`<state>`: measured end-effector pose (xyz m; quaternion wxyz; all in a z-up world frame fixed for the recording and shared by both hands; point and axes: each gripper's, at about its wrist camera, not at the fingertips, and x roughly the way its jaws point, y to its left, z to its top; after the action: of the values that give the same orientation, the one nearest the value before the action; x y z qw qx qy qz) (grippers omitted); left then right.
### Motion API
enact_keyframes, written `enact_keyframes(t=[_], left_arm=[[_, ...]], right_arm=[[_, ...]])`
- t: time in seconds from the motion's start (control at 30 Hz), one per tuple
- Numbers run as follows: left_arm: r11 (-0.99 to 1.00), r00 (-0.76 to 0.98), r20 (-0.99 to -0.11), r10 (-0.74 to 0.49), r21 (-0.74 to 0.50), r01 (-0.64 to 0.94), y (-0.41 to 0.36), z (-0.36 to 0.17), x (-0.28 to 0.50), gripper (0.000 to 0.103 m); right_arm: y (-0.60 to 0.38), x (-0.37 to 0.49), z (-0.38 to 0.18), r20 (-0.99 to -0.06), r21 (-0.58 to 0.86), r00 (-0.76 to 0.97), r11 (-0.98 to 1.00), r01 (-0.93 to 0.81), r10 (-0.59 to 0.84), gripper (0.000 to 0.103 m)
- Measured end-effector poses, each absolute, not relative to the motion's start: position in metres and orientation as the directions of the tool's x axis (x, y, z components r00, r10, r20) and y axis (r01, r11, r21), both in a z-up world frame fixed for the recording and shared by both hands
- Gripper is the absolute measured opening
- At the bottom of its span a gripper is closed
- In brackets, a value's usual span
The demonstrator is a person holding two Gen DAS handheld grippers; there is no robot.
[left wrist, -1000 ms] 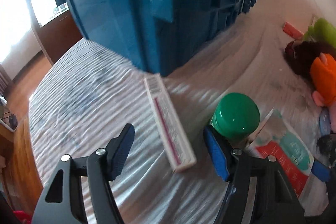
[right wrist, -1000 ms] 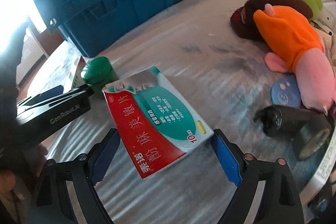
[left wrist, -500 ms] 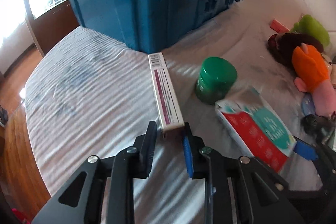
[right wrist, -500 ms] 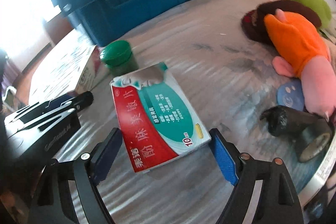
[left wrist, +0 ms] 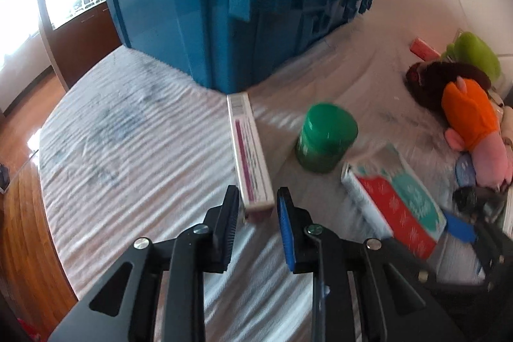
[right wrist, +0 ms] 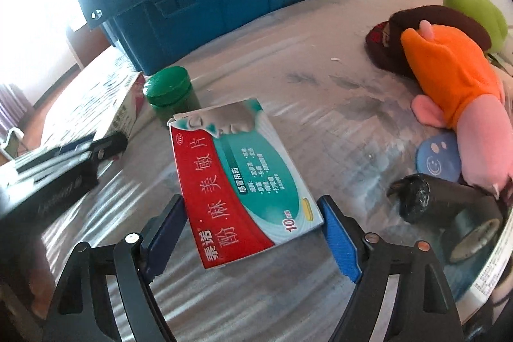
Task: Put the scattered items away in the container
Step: 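Lift the slim box with the left tool while the right tool lifts the medicine box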
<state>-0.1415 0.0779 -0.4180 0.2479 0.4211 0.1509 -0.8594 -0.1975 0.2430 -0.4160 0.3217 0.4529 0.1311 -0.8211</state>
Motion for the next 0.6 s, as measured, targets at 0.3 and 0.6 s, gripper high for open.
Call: enact_keyframes(t=[0.3, 0.6], left_arm=[[-0.844, -0.523, -0.796, -0.306, -0.027, 0.535, 0.085, -0.426, -0.123, 0.018], [-0.878, -0.524, -0.805, -0.277, -0.008, 0.478, 0.108, -0.425, -0.095, 0.018]], right_arm=[[0.244, -0.193, -0.416, -0.829, 0.069, -0.388, -0.762, 0.644, -0.403, 0.082], [0.252, -0.183, -0.414, -0.838, 0.078, -0.353, -0.732, 0.677, -0.416, 0.087]])
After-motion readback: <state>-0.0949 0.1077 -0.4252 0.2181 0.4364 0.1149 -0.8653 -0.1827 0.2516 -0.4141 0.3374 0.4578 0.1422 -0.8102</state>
